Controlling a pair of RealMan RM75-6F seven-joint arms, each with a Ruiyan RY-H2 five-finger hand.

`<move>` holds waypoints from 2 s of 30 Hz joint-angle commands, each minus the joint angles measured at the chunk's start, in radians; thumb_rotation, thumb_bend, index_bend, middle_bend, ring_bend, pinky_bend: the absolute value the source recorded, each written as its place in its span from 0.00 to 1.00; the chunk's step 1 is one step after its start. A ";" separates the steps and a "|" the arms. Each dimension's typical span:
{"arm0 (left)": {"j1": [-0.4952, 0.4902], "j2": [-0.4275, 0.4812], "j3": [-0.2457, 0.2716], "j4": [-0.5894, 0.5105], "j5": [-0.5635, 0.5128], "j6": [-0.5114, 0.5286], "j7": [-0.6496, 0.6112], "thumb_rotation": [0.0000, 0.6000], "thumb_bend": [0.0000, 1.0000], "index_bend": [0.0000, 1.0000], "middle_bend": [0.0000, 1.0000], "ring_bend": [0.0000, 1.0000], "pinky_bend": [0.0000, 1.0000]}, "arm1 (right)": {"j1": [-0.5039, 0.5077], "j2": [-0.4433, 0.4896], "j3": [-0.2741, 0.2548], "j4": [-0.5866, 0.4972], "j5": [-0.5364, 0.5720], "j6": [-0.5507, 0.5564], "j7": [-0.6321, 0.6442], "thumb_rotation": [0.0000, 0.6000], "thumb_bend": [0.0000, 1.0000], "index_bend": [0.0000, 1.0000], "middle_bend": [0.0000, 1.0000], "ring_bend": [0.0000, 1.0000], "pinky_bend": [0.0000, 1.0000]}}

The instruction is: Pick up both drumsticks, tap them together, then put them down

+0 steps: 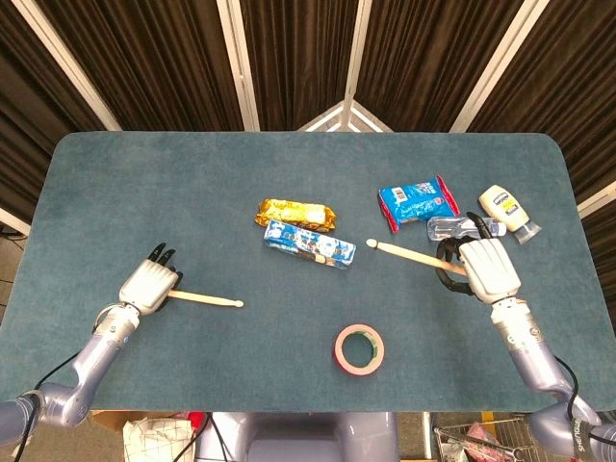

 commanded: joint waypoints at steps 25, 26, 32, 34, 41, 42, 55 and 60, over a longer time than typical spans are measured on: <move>-0.003 -0.011 0.012 -0.011 -0.031 0.029 0.074 1.00 0.43 0.54 0.51 0.10 0.04 | 0.000 0.001 0.000 0.005 -0.004 -0.002 0.008 1.00 0.41 0.78 0.66 0.54 0.07; -0.003 -0.010 0.013 -0.012 -0.034 0.030 0.080 1.00 0.43 0.54 0.51 0.10 0.04 | -0.001 0.002 -0.001 0.005 -0.005 -0.002 0.007 1.00 0.41 0.78 0.66 0.54 0.07; -0.004 -0.010 0.017 -0.013 -0.046 0.031 0.105 1.00 0.43 0.55 0.52 0.10 0.04 | -0.003 0.001 -0.002 0.009 -0.004 -0.001 0.009 1.00 0.41 0.79 0.66 0.55 0.07; -0.003 -0.013 0.019 -0.011 -0.045 0.036 0.114 1.00 0.43 0.55 0.53 0.10 0.04 | -0.004 0.000 -0.003 0.013 -0.004 -0.001 0.012 1.00 0.41 0.79 0.66 0.55 0.07; -0.003 -0.019 0.021 -0.011 -0.046 0.045 0.130 1.00 0.43 0.56 0.54 0.11 0.04 | -0.005 -0.005 -0.001 0.021 -0.005 0.003 0.012 1.00 0.41 0.79 0.66 0.55 0.07; -0.004 -0.019 0.022 -0.010 -0.047 0.047 0.137 1.00 0.43 0.56 0.54 0.11 0.04 | -0.005 -0.006 -0.001 0.022 -0.005 0.003 0.013 1.00 0.41 0.79 0.66 0.55 0.07; -0.003 -0.035 0.028 0.019 -0.042 0.050 0.144 1.00 0.43 0.57 0.54 0.11 0.04 | -0.008 -0.002 0.000 0.028 -0.007 0.006 0.023 1.00 0.41 0.79 0.66 0.55 0.07; -0.003 -0.038 0.029 0.019 -0.034 0.054 0.141 1.00 0.45 0.58 0.54 0.11 0.04 | -0.009 -0.001 0.000 0.029 -0.007 0.007 0.024 1.00 0.41 0.79 0.66 0.55 0.07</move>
